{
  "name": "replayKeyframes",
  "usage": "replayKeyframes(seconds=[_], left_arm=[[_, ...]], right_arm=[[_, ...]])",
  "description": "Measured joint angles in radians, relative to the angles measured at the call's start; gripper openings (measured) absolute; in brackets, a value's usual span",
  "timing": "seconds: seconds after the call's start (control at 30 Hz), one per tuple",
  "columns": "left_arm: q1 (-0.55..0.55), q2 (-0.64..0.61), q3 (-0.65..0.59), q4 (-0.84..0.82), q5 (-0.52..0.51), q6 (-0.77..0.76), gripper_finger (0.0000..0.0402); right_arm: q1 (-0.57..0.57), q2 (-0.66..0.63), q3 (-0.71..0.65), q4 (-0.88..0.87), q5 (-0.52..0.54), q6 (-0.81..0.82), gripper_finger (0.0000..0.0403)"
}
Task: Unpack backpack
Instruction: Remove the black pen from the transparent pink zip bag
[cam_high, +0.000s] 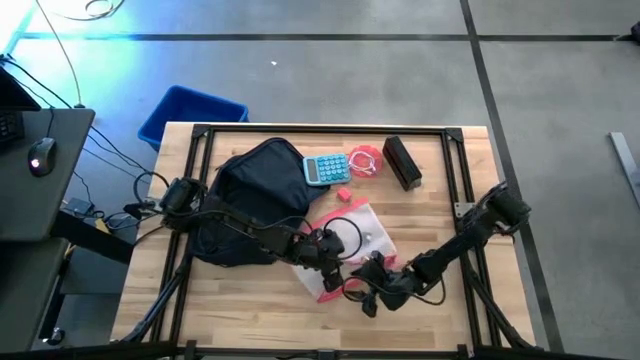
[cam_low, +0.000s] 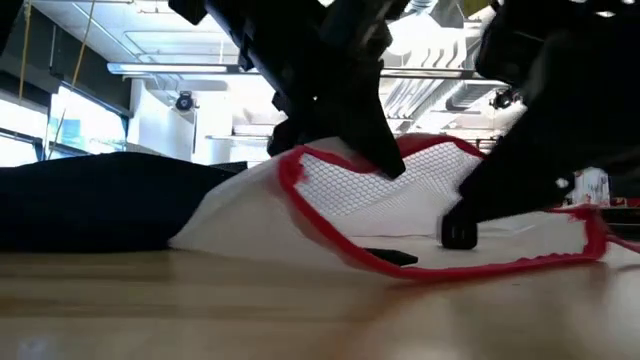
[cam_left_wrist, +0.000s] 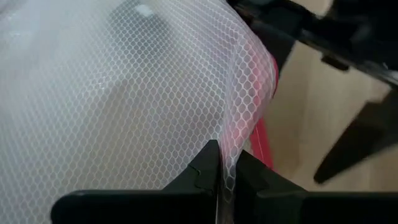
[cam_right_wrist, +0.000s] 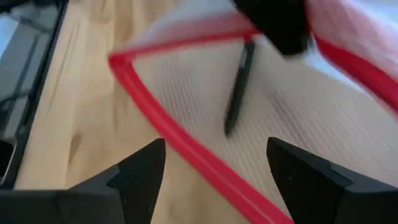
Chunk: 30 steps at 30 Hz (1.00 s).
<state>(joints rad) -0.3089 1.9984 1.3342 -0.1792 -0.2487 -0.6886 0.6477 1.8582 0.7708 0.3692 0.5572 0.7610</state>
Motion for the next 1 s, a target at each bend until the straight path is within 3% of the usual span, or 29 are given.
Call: replayKeyframes(seconds=[0.37,0.57,0.83,1.0], left_arm=[[0.034,0.0,0.0,-0.008,0.0,-0.011,0.0],[0.033,0.0,0.0,-0.023,0.006,-0.008,0.0],[0.03,0.0,0.0,-0.071,0.006,-0.007,0.0],[0.025,0.0,0.0,-0.118,0.001,-0.007,0.0]], right_arm=[[-0.096,0.123,0.049,0.086,0.05,-0.068,0.0248],[-0.131,0.189,0.08,0.104,-0.026,-0.066,0.0171],[-0.109,0.193,0.083,0.088,-0.041,-0.022,0.002],[-0.085,0.177,0.084,0.018,-0.066,0.064,0.0018]])
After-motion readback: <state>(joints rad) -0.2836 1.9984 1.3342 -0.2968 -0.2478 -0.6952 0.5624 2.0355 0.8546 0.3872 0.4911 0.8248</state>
